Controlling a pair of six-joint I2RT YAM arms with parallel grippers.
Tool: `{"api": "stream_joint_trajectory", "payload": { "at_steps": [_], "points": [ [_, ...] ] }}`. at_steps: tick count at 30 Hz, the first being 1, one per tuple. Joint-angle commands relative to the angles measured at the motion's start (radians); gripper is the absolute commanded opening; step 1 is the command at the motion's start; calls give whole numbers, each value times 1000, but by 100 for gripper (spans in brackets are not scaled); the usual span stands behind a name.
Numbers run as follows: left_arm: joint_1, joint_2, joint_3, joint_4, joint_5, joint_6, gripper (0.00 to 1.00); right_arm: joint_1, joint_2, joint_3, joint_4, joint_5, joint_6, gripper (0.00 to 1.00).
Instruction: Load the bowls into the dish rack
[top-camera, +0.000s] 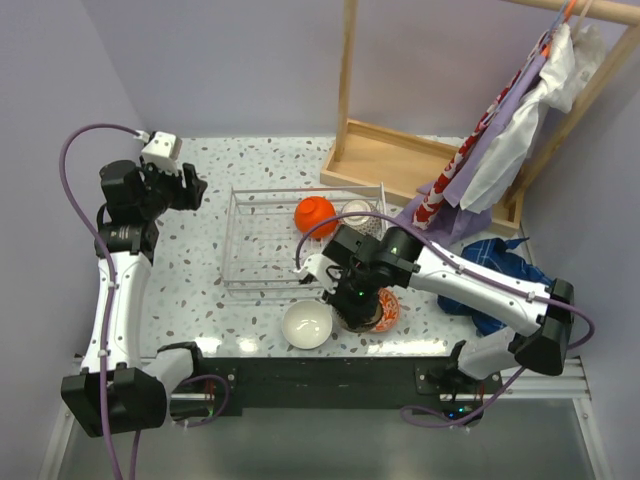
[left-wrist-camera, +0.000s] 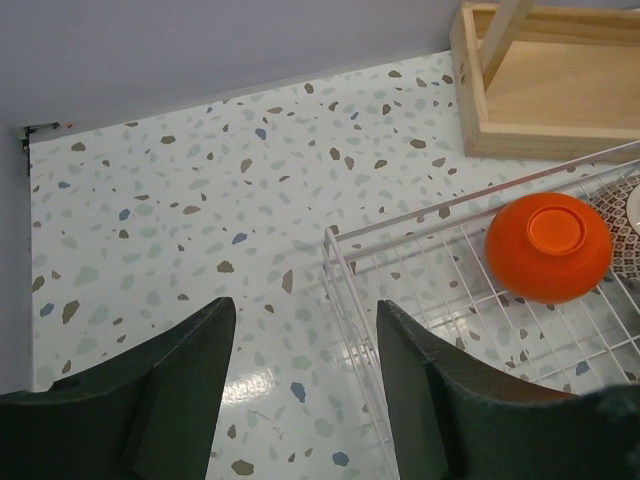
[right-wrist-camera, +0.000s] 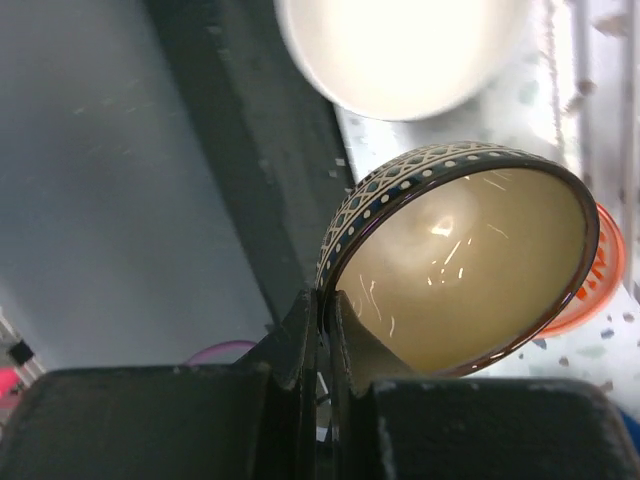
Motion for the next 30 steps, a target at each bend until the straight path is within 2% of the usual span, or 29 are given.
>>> {"api": "stream_joint_trajectory", "payload": {
  "at_steps": [1, 6, 8, 10, 14, 17, 18, 20, 21, 26, 27, 30],
  "points": [
    [8, 10, 48, 51, 31, -9, 64, 23, -13, 131, -107, -83, -97, 0],
    [5, 25, 82, 62, 57, -37, 63, 23, 39, 263, -153, -115, -128, 0],
    [5, 31, 111, 56, 74, -43, 63, 22, 85, 364, -166, -121, -147, 0],
    [6, 33, 128, 61, 86, -46, 63, 22, 155, 481, -134, -112, -141, 0],
    [5, 56, 178, 65, 91, -23, 62, 2, 249, 603, -23, -159, -96, 0],
    [3, 88, 235, 64, 80, -22, 60, -50, 248, 558, 197, -224, 8, 0],
    [-1, 97, 252, 64, 59, -20, 59, -82, 237, 492, 374, -224, 73, 0],
    [-13, 123, 299, 53, 21, -11, 58, -116, 205, 423, 551, -219, 161, 0],
    [-27, 131, 315, 47, -18, -2, 58, -144, 198, 359, 706, -216, 231, 0],
    [-142, 163, 372, 5, -163, 105, 57, -184, 186, 183, 1066, -236, 384, 0],
    [-147, 162, 367, 4, -215, 118, 57, -198, 185, 122, 1183, -226, 440, 0],
    [-211, 155, 355, -13, -259, 115, 56, -231, 221, 56, 1380, -206, 607, 0]
  ]
}}
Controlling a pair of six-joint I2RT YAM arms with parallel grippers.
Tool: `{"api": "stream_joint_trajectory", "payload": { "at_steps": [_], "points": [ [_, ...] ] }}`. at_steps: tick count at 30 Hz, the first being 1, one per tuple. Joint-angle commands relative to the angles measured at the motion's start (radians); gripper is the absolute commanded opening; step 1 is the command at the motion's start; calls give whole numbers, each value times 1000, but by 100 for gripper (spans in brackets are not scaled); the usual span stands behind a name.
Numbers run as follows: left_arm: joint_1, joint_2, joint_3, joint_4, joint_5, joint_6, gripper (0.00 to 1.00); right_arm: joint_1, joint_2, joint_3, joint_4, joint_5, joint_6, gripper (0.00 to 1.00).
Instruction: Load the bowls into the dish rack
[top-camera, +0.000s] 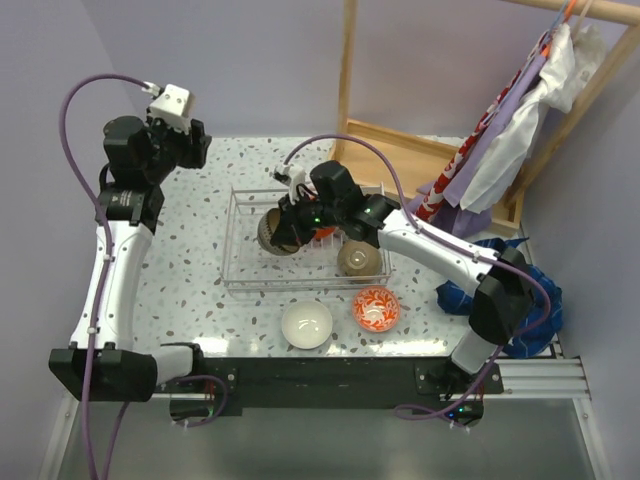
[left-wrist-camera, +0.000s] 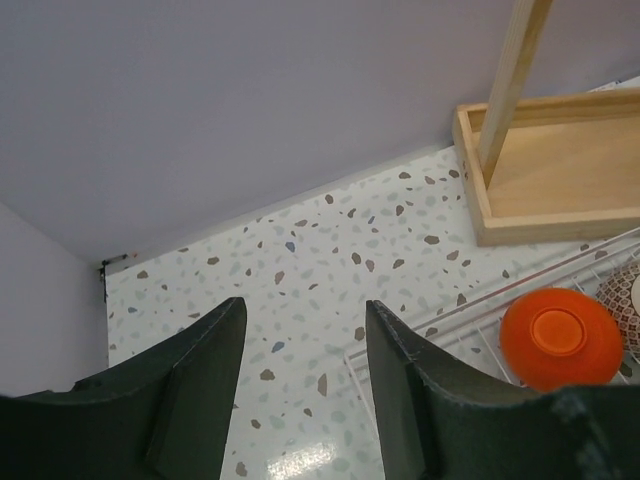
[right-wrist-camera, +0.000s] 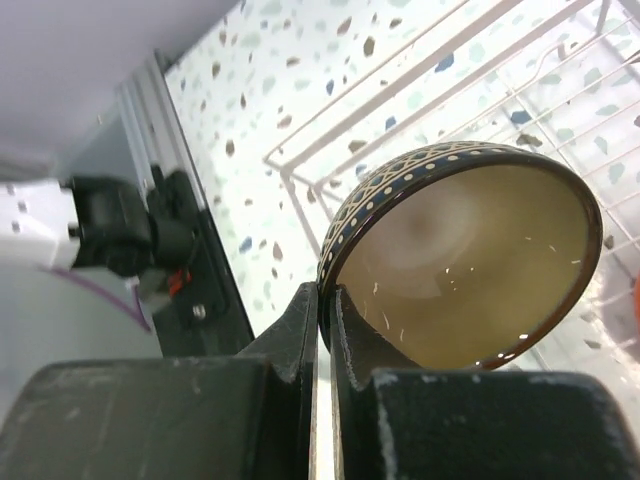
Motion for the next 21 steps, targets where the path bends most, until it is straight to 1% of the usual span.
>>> {"api": "stream_joint_trajectory", "payload": {
  "at_steps": [1, 2, 3, 6, 8, 9, 10, 11, 15, 21],
  "points": [
    [-59, -6, 25, -22, -118, 42, 54, -27, -21, -62, 522, -13, 304, 0],
    [-59, -4, 24, -33, -112, 45, 53, -32, -10, -71, 560, -15, 344, 0],
    [-59, -3, 21, -51, -104, 53, 53, -40, -3, -105, 638, -10, 411, 0],
    [-59, 7, -9, -70, -113, 99, 47, -43, 10, -180, 770, -10, 476, 0],
    [-59, 5, -48, -73, -113, 111, 37, -49, 14, -209, 812, -30, 502, 0],
    [-59, 4, -59, -78, -102, 111, 16, -57, 19, -228, 850, -38, 537, 0],
    [-59, 4, -77, -81, -87, 108, 5, -60, 27, -234, 877, -49, 557, 0],
    [-59, 2, -88, -82, -69, 107, 0, -61, 42, -239, 913, -71, 574, 0],
    [-62, 5, -145, -61, -4, 84, 0, -74, 74, -284, 990, -110, 665, 0],
    [-74, 31, -194, -64, 22, 81, 0, -77, 114, -329, 1041, -104, 685, 0]
  ]
}}
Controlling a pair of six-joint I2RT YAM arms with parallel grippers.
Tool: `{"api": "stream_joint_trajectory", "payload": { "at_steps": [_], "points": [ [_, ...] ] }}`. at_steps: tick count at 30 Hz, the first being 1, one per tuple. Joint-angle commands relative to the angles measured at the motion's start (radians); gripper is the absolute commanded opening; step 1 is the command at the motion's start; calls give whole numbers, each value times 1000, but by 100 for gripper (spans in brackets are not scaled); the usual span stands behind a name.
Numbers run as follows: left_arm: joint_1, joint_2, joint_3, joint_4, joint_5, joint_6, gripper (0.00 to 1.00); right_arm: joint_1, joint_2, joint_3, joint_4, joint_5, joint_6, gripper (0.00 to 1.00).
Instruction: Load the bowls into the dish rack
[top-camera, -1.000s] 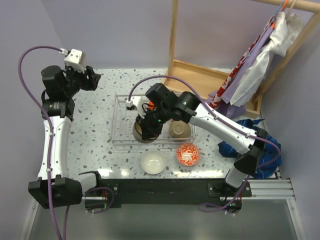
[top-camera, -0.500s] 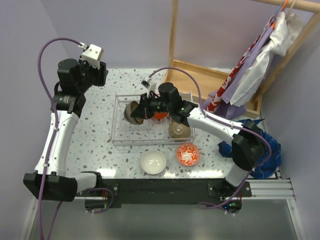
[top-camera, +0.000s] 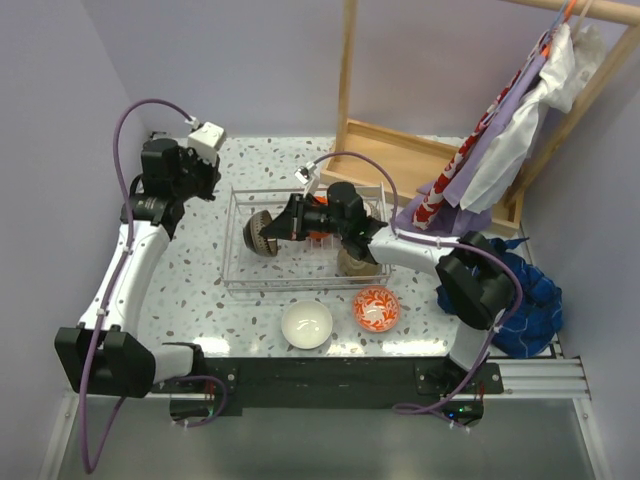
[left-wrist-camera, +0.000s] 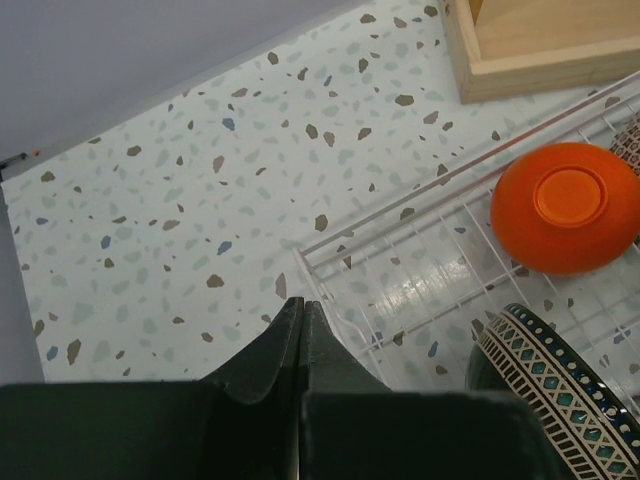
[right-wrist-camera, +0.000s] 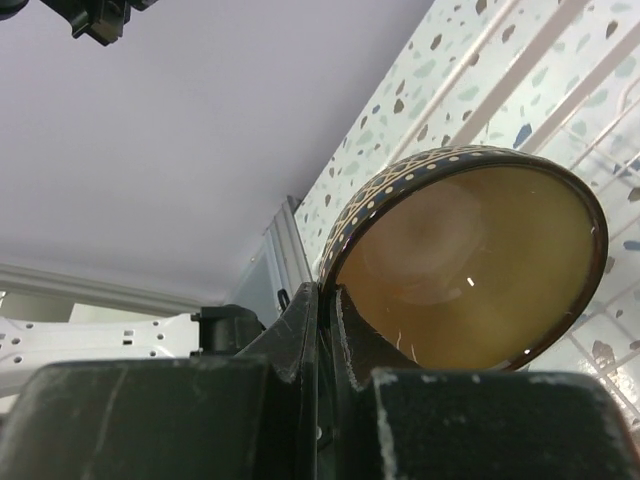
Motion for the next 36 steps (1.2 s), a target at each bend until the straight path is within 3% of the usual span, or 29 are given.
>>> {"api": "stream_joint_trajectory", "payload": {
  "at_steps": [1, 22, 29, 36],
  "points": [
    [-14, 10, -15, 7, 48, 12, 0, -5, 7, -6, 198, -15, 60, 0],
    [-27, 8, -40, 7, 74, 30, 0, -3, 83, -52, 92, -40, 81, 0],
    [-31, 5, -58, 21, 80, 26, 0, -12, 48, -56, -124, -86, -32, 0],
    [-40, 5, -67, 43, 86, 18, 0, -12, 24, -91, -198, -150, -92, 0]
  ]
}}
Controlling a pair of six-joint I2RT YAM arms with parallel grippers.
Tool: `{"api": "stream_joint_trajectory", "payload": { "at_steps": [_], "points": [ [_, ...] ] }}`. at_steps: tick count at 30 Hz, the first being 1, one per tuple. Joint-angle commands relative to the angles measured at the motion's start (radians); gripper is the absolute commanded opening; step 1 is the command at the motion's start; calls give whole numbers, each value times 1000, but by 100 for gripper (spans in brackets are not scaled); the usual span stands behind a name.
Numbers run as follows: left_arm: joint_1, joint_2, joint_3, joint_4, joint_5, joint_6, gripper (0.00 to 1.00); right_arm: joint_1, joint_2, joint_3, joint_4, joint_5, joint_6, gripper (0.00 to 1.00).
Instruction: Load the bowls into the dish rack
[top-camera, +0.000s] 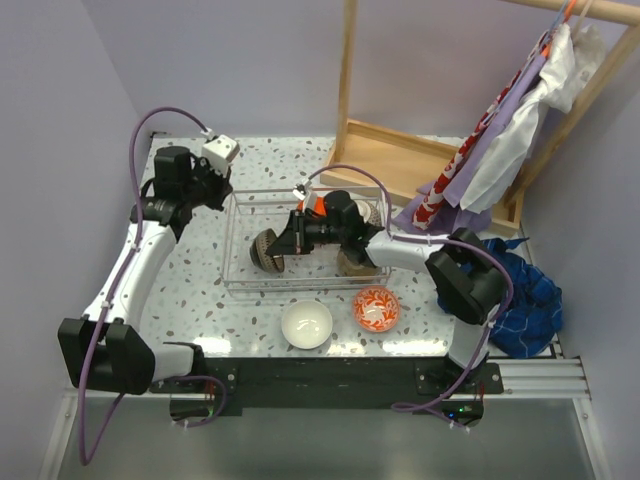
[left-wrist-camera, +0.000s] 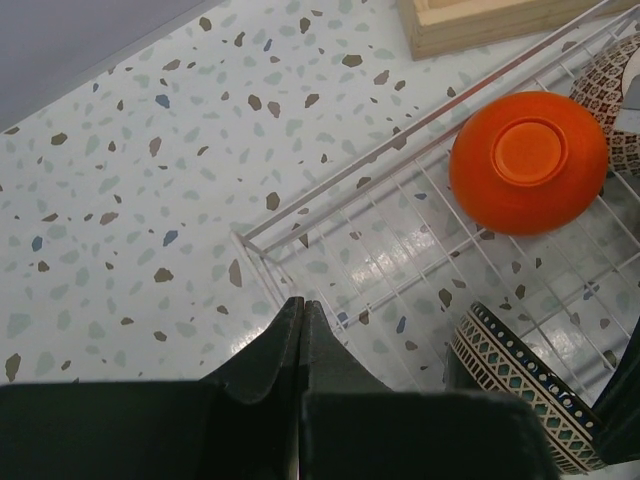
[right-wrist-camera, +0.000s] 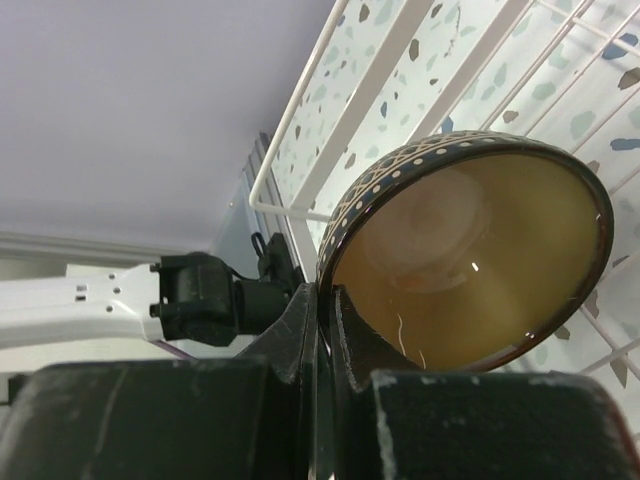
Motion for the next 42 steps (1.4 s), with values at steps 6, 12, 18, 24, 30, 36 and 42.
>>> {"api": "stream_joint_trajectory", "payload": {
  "at_steps": [6, 12, 18, 24, 30, 36, 42],
  "points": [
    [-13, -26, -8, 58, 22, -6, 0, -3, -40, -93, 21, -96, -8, 0],
    [-18, -36, -12, 41, 21, -2, 0, 20, -37, -116, 315, -124, 94, 0],
    [-22, -35, -15, 38, 22, -2, 0, 34, -5, -121, 418, -104, 151, 0],
    [-24, -46, -29, 38, 16, -6, 0, 35, 28, -112, 444, -75, 191, 0],
    [-25, -52, -43, 44, 13, -6, 0, 23, 12, -139, 316, -19, 185, 0],
    [-30, -43, -57, 63, 24, -12, 0, 2, -34, -164, 138, 28, 138, 0],
    [-33, -36, -58, 75, 25, -12, 0, 2, -54, -84, -189, 50, -19, 5]
  ]
}}
